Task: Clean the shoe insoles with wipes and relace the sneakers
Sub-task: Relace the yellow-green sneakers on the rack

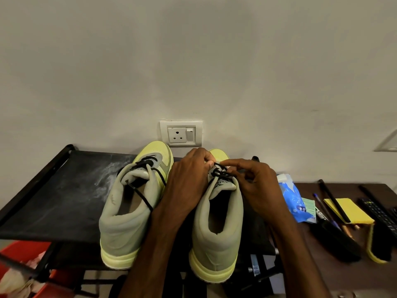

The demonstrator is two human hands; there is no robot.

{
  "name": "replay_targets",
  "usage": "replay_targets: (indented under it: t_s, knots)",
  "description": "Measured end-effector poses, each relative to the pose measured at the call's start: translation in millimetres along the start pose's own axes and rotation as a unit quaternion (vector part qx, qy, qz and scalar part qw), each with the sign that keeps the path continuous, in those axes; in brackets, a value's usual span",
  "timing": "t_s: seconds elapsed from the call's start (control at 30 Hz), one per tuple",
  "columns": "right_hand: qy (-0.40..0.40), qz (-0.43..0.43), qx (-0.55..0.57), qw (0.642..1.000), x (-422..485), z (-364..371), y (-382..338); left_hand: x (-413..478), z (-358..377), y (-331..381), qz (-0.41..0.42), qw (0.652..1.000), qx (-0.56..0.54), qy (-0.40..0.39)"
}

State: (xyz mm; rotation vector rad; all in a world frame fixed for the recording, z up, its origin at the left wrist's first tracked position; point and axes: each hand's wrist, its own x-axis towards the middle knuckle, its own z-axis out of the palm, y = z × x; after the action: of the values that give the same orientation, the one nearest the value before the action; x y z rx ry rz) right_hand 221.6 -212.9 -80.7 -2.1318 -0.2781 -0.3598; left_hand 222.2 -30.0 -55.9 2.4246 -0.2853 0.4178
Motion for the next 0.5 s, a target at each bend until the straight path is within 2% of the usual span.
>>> replay_targets:
  t_s: [0.3,0.43,0.5]
  knots:
    - [-0.006,-0.006,-0.039,0.999,0,-4,-3,-2,-5,0,-0.006,1.000,-0.018,0.006]
    - [-0.048,0.046,0.069,0.995,-3,-17,-11,-4,-12,3,-0.027,0.999,-0.026,0.003]
    - [-0.088,0.102,0.146,0.980,-7,-29,-18,-5,-20,0,-0.054,0.996,-0.057,-0.035]
